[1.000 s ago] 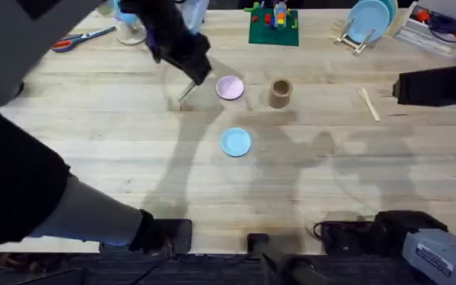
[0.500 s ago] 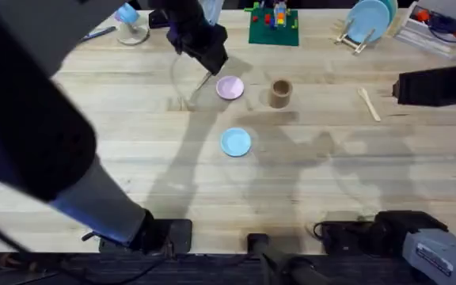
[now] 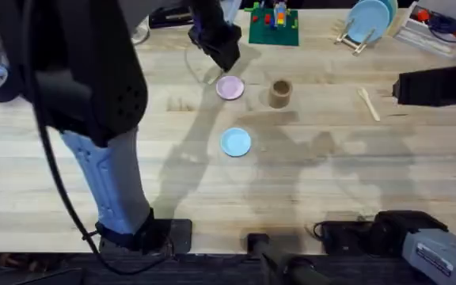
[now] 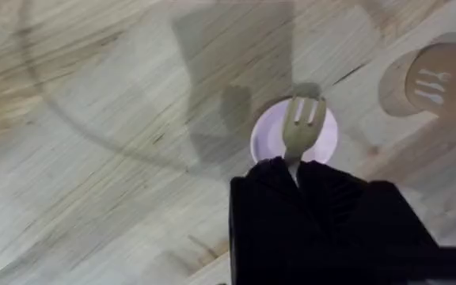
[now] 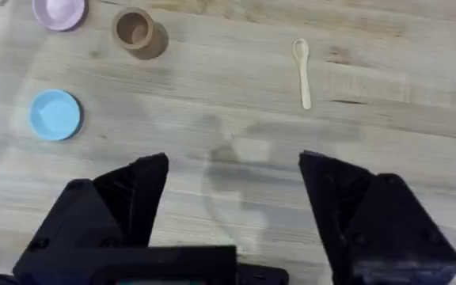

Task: Pick up a utensil and set it on the pink plate, then put the other utensil in the container.

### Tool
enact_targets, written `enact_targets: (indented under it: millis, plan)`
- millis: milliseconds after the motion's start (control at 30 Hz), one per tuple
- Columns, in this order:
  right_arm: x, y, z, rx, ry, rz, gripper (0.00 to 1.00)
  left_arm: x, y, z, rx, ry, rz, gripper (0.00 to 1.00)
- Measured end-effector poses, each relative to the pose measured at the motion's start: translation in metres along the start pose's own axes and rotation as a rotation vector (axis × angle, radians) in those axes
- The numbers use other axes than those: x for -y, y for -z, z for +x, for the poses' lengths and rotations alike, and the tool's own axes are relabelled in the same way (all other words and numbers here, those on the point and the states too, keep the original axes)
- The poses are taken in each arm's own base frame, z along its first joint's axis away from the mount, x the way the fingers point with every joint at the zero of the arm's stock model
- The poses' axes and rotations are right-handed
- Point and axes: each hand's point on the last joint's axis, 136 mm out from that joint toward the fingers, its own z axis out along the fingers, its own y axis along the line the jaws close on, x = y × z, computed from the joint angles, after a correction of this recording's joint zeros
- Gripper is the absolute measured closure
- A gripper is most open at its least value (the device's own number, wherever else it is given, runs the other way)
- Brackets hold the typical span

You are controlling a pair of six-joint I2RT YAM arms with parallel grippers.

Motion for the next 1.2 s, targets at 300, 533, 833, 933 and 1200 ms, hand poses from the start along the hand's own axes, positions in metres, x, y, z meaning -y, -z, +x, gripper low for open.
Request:
enact_targets:
  millis: [300,533,833,933,1200]
  plan:
    - [0.000,0.000,0.000,0.000,0.000,0.000,0.007,0.000,-0.027,-0.003,-0.021,-0.007,0.008,0.961]
    - [0.000,0.000,0.000,0.000,0.000,0.000,0.007,-0.002,-0.027,-0.008,-0.001,-0.009,0.003,0.961]
    - [0.000,0.000,0.000,0.000,0.000,0.000,0.007,-0.001,-0.040,-0.001,-0.045,0.011,0.018,0.961]
    - [0.000,0.000,0.000,0.000,0.000,0.000,0.009,-0.002,-0.053,0.004,-0.075,0.016,0.027,0.961]
    - [0.000,0.000,0.000,0.000,0.000,0.000,0.006,-0.002,-0.052,0.001,-0.065,0.015,0.027,0.957]
